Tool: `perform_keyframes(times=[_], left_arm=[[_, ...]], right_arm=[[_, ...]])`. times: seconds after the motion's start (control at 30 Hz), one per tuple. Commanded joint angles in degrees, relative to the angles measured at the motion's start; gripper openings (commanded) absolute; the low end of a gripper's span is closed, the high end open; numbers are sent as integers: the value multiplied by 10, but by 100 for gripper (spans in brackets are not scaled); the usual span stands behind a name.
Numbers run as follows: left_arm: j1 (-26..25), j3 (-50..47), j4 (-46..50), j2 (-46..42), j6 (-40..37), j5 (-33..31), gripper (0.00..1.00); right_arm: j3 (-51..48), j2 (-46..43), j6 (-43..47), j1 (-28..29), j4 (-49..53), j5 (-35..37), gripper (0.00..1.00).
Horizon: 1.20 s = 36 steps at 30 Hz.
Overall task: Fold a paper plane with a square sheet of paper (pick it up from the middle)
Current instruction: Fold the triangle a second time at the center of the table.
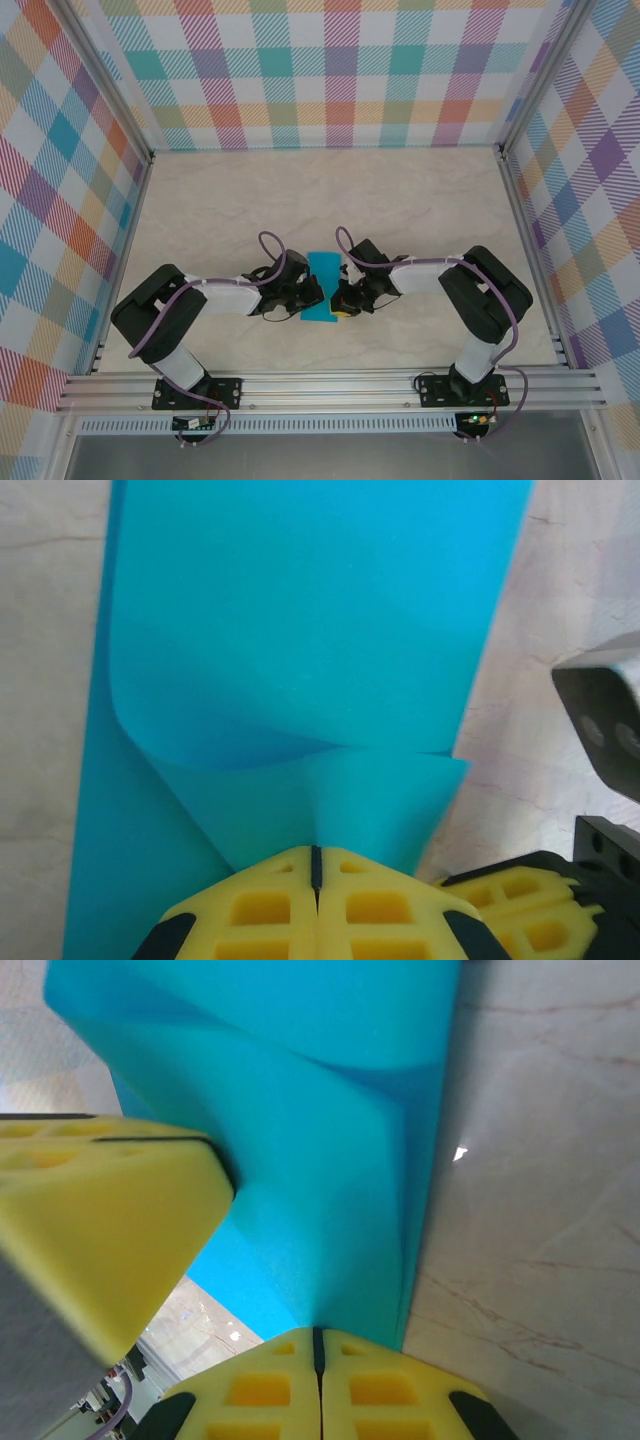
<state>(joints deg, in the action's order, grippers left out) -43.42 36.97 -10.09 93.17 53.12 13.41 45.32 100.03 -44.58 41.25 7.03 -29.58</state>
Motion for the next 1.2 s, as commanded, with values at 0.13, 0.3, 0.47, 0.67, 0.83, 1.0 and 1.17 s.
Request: perform_keyframes(times=[0.13, 0.3, 0.47, 0.67, 0.83, 1.0, 1.17], left_arm=[[10, -20, 20, -9, -11, -71, 0], [32, -20, 26, -18, -14, -79, 0], [54, -25, 26, -23, -21, -77, 0], [82, -28, 22, -19, -32, -63, 0], [101, -26, 37, -23, -42, -53, 0], [110, -23, 45, -53, -47, -32, 0], [108, -19, 52, -111, -48, -6, 2]], right_arm=[[-20, 21, 13, 6, 56, 44, 3], [-18, 23, 19, 6, 61, 45, 3], [-17, 22, 22, 5, 65, 44, 3], [-16, 21, 25, 6, 67, 41, 3], [-15, 19, 27, 6, 68, 38, 3], [-9, 19, 25, 6, 66, 32, 3], [-5, 15, 23, 6, 68, 32, 3]])
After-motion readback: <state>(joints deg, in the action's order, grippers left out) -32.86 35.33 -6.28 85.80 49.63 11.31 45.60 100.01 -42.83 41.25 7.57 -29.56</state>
